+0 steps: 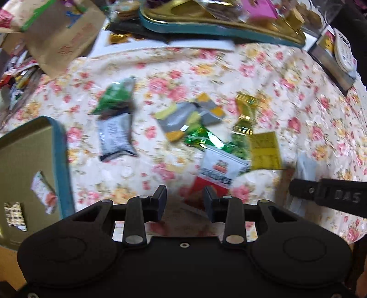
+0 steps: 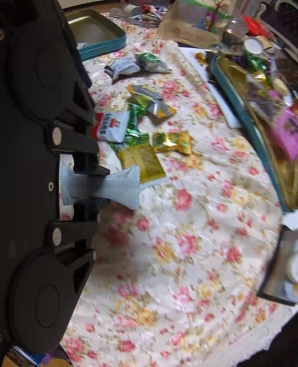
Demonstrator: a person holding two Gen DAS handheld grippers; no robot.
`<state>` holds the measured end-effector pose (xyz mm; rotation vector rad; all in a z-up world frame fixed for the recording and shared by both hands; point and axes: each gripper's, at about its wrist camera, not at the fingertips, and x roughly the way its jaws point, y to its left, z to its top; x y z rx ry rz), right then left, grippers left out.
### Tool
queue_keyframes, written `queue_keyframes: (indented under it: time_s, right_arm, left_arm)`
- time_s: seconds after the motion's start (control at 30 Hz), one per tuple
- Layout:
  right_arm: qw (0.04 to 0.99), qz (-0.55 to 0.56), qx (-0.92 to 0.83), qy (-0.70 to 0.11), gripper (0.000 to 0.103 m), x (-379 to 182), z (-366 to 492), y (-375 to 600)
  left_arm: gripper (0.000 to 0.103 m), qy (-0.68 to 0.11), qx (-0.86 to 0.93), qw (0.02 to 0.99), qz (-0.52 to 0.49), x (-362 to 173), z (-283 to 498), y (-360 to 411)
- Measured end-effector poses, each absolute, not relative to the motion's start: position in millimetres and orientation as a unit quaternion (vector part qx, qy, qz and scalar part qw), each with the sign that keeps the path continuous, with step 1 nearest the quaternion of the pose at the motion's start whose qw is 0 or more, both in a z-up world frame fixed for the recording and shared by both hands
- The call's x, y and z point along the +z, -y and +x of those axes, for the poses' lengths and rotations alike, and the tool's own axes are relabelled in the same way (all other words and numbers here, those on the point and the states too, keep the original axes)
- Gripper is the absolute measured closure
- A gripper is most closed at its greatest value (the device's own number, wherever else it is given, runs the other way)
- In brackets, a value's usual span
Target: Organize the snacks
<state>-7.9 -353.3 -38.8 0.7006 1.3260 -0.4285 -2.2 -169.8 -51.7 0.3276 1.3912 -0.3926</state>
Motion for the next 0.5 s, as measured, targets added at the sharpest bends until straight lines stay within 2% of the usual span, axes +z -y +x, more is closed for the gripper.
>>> queue_keyframes:
  time_s: [0.43,0.5]
  right_arm:
    - [0.724,0.347,-0.196,-0.564,0.081,-10.0,-37.9,389.9]
    - [0.725,0.348,-0.196,-0.561,0.081,-6.6,-39.1,390.6]
  left_arm:
    - [0.057,-0.622,-0.203,0.737,0.17,-64.2,-6.4,191.7]
    - [0.054,-0.623,-0.202,0.737,0.168,-66.9,-6.7,192.7]
